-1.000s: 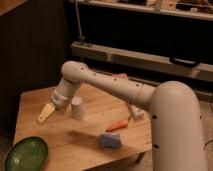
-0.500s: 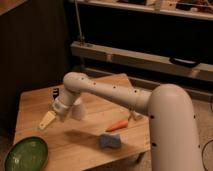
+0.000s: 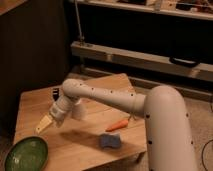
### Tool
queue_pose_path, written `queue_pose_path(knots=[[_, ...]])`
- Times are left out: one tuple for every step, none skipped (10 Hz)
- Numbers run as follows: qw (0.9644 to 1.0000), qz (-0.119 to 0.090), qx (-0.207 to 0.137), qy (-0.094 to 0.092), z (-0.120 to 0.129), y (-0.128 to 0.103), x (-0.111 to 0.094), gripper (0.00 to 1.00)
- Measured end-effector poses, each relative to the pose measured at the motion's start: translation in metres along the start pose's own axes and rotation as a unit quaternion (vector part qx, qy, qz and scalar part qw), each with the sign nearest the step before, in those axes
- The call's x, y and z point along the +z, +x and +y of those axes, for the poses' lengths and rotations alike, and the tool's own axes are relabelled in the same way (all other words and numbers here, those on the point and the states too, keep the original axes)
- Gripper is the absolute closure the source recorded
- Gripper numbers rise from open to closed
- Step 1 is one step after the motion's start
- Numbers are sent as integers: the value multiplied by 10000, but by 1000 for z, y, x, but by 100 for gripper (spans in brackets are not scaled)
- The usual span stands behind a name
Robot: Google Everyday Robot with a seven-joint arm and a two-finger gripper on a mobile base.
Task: Pick up the ceramic bowl
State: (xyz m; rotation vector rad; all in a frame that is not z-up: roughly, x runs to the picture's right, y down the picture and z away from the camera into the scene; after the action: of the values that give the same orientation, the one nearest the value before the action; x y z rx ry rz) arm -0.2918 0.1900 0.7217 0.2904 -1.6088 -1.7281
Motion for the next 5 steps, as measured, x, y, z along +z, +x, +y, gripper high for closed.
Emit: queue_pose_path(knots=[[9999,12,64,87,3,1,-1,20],[9999,7,66,88,4,1,0,20],[9999,4,62,92,3,1,1,20],[9999,-1,61,93,3,1,2,20],[9999,2,59,93,3,1,1,20]])
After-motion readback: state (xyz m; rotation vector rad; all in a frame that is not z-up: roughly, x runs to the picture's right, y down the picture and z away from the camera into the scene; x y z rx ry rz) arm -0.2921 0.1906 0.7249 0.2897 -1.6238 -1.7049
